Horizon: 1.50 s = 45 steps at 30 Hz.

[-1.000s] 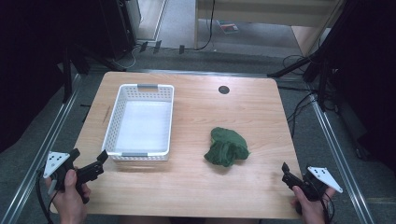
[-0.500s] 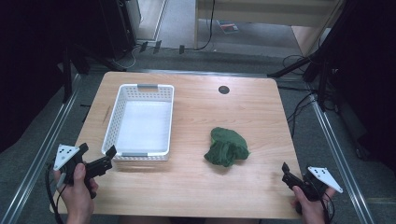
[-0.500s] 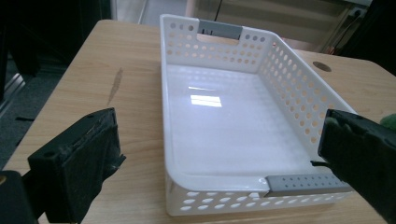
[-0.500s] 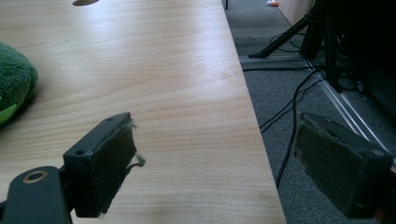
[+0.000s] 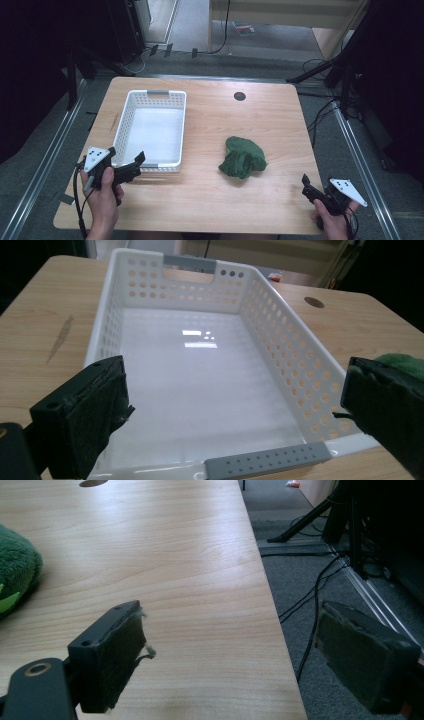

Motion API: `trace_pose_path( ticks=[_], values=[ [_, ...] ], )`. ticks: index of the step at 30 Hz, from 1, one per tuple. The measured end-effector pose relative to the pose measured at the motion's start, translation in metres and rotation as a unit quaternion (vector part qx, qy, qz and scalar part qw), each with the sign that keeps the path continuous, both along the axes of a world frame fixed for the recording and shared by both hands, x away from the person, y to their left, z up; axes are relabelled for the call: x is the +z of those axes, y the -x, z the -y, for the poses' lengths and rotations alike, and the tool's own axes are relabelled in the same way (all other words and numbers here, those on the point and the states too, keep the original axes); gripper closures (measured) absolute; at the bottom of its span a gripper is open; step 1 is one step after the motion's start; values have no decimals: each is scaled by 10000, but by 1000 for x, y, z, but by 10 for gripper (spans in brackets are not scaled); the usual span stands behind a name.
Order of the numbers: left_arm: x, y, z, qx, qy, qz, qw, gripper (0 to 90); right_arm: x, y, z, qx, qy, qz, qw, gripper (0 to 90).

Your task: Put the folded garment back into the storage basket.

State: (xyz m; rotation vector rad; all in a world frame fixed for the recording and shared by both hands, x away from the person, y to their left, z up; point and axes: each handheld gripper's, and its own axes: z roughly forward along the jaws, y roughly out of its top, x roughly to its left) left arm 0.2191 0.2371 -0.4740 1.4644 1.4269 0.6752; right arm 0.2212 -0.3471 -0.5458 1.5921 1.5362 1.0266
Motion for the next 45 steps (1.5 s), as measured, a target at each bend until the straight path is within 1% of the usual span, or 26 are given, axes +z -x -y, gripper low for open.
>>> trace_pose_path(
  ticks=[8,15,18,19,30,40,42,43,45],
  values=[
    [-3,-10,21,-199,10,-64,9998,0,0,0,0,6,-6,-10,10000,130],
    [-3,-16,39,-370,-3,-71,9993,0,0,0,0,16,-12,-3,10000,130],
    [-3,-18,46,-433,30,-65,9990,0,0,0,0,17,-16,1,10000,130],
    [-2,-19,48,-464,3,-71,9989,0,0,0,0,19,-19,1,10000,130],
    [1,-24,66,-571,51,-54,9983,0,0,0,0,27,-4,-3,10000,130],
    [4,-30,93,-834,53,-38,9965,0,0,0,0,27,0,-5,10000,130],
    [4,-32,102,-925,26,-54,9957,0,0,0,0,32,-7,0,10000,130],
    [4,-32,102,-925,26,-54,9957,0,0,0,0,35,-8,0,10000,130],
    [5,-33,108,-974,29,-68,9952,0,0,0,0,33,-6,-3,10000,131]
  ],
)
